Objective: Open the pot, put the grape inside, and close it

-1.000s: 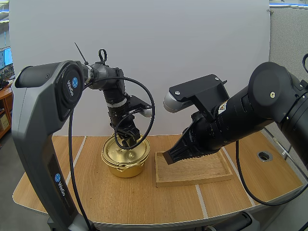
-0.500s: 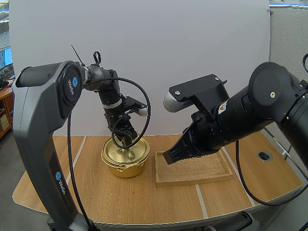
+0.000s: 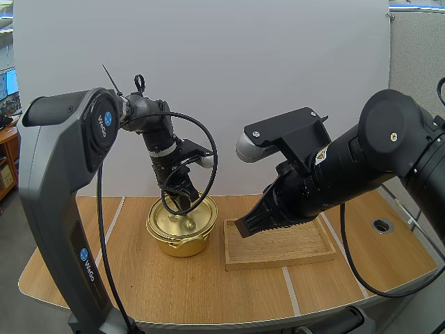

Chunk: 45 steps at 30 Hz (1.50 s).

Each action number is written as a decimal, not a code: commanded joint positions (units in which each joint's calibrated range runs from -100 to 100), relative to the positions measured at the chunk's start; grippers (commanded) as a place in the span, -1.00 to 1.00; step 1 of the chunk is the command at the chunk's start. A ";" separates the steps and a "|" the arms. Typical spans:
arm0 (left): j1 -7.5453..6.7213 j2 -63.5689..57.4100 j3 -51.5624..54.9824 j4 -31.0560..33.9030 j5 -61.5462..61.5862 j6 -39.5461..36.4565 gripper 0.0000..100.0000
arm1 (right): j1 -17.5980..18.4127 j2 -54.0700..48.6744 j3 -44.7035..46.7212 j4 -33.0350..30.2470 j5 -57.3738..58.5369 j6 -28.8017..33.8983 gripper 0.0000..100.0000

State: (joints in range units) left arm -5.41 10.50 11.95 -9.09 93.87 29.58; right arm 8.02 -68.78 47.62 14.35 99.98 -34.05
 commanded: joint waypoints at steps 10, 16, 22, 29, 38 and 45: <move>0.07 -3.17 -0.32 0.25 6.13 0.20 -1.00 | -0.22 -0.50 0.24 0.33 0.02 -0.58 -1.00; 0.07 -0.83 -0.32 -0.02 6.13 0.20 -1.00 | -0.22 -0.50 0.24 0.42 0.02 -0.58 -1.00; 0.07 0.23 -0.32 -0.55 4.79 0.11 -1.00 | -0.22 -0.50 0.24 0.42 0.02 -0.58 -1.00; 0.07 0.23 -0.32 -0.92 5.20 0.38 -1.00 | -0.22 -0.50 0.24 0.42 0.02 -0.58 -1.00; 0.07 0.23 -0.32 -2.84 6.13 1.08 0.75 | -0.22 -0.50 0.24 0.42 0.02 -0.58 -1.00; 0.07 -4.40 -0.43 -2.84 6.13 1.09 0.86 | -0.22 -0.50 0.24 0.42 0.02 -0.58 -1.00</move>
State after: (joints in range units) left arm -5.38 10.34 11.95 -10.76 99.19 30.55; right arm 8.02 -68.78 47.62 14.57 99.98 -34.05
